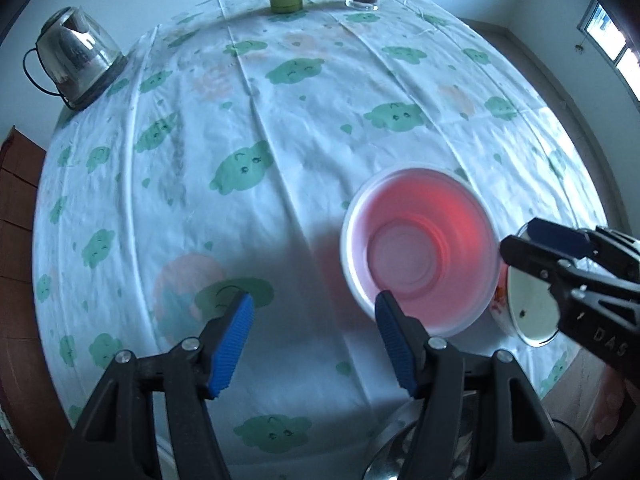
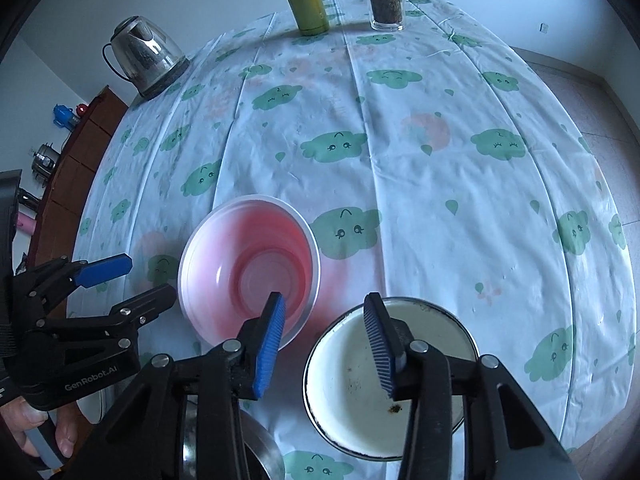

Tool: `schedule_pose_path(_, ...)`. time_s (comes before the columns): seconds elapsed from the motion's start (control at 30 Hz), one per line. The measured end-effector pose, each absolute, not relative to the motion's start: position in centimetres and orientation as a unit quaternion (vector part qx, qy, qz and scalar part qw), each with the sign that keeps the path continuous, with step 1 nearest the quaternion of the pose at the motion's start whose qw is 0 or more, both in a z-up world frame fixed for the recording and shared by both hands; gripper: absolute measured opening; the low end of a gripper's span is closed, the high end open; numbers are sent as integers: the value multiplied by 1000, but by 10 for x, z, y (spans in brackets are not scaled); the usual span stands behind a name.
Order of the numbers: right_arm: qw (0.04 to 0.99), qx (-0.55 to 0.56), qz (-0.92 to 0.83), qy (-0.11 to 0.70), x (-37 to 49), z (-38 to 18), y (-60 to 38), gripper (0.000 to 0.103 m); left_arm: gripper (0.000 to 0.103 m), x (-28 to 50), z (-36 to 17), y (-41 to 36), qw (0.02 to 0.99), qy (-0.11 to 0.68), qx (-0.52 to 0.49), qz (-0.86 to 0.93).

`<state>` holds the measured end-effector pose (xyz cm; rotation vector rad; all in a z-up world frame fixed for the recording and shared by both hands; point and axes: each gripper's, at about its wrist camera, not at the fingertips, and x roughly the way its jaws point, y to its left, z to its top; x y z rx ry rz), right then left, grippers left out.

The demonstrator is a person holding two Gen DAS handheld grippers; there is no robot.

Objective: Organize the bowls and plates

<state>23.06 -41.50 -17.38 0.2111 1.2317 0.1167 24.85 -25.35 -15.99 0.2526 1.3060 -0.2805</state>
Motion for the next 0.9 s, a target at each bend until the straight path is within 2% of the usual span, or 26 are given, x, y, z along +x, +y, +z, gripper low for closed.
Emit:
schedule_pose_path(0.17,805,97,58,582,236,-178,-412,43,64,253,-166,-257,776,605,122,-126)
schedule_pose_path(0.23,804,96,63,583,238,-180,-411,35,64,253,-167,-258,776,606,121,-127)
schedule_pose_path(0.43,797,100,70,592,243,-187,-405,30,61,254,-171,-261,771,611,118,-132)
schedule_pose_path(0.47,795,100,72,594,243,-188,-404,28,58,254,-171,-262,771,611,117,-135)
schedule_pose_path(0.53,794,102,76,594,243,-189,-402,18,44,253,-171,-264,769,612,118,-142)
schedule_pose_path(0.57,795,100,78,594,243,-189,-400,16,24,253,-172,-266,765,615,117,-150)
schedule_pose_path(0.6,795,99,80,593,242,-189,-399,13,15,253,-173,-268,762,618,116,-155)
schedule_pose_path(0.9,800,99,82,586,240,-182,-395,12,14,251,-169,-265,766,613,120,-151)
